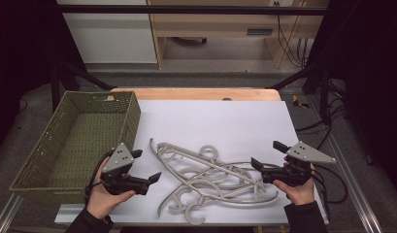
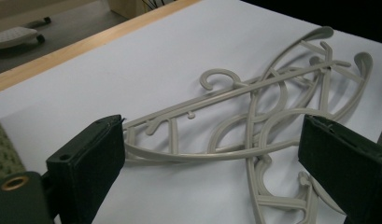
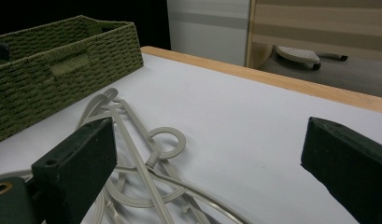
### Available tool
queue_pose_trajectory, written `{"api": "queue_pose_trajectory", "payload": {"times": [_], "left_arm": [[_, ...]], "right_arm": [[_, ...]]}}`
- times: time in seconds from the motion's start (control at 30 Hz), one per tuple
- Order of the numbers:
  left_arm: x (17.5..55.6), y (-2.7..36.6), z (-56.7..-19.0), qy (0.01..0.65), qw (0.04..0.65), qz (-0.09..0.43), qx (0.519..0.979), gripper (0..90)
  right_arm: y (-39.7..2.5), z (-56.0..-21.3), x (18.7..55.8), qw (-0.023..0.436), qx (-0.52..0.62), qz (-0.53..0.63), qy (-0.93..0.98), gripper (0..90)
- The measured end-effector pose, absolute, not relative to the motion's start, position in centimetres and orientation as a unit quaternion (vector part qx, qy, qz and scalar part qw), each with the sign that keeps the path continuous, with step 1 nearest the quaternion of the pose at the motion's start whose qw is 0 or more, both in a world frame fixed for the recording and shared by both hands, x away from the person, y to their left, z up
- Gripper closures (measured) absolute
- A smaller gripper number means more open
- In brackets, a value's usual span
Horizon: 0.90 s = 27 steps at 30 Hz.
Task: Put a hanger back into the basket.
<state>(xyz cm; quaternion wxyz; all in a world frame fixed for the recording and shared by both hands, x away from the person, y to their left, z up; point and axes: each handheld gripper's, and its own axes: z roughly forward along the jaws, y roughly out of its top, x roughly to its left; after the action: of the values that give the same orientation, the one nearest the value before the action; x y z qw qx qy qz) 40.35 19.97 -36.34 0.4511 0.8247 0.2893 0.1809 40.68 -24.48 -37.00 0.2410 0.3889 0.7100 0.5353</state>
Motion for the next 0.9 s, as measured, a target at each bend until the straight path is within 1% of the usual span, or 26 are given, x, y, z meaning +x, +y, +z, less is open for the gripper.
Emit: {"api": "queue_pose_trajectory", "payload": {"times": [0.33,0.63,0.73,0.77,0.8,0.9], "left_arm": [[41.3,16.0,-38.2,0.237,0.412,0.142,0.868,11.0],[42.4,12.9,-40.7,0.181,0.353,0.11,0.911,15.7],[42.6,12.0,-41.5,0.165,0.337,0.11,0.921,19.5],[42.7,11.7,-41.7,0.159,0.332,0.107,0.924,22.8],[42.9,11.5,-41.9,0.156,0.327,0.106,0.926,22.8],[43.2,10.8,-42.7,0.151,0.318,0.102,0.93,29.0]], "right_arm": [[-24.3,-37.1,40.7,0.239,0.389,0.531,0.714,3.9],[-24.3,-37.2,40.8,0.238,0.386,0.529,0.717,4.0],[-24.3,-37.2,40.8,0.237,0.385,0.53,0.718,4.0],[-24.4,-37.1,40.8,0.237,0.385,0.53,0.717,4.1],[-24.4,-37.1,40.8,0.237,0.385,0.53,0.717,4.1],[-24.3,-37.2,40.8,0.236,0.385,0.531,0.717,4.1]]}}
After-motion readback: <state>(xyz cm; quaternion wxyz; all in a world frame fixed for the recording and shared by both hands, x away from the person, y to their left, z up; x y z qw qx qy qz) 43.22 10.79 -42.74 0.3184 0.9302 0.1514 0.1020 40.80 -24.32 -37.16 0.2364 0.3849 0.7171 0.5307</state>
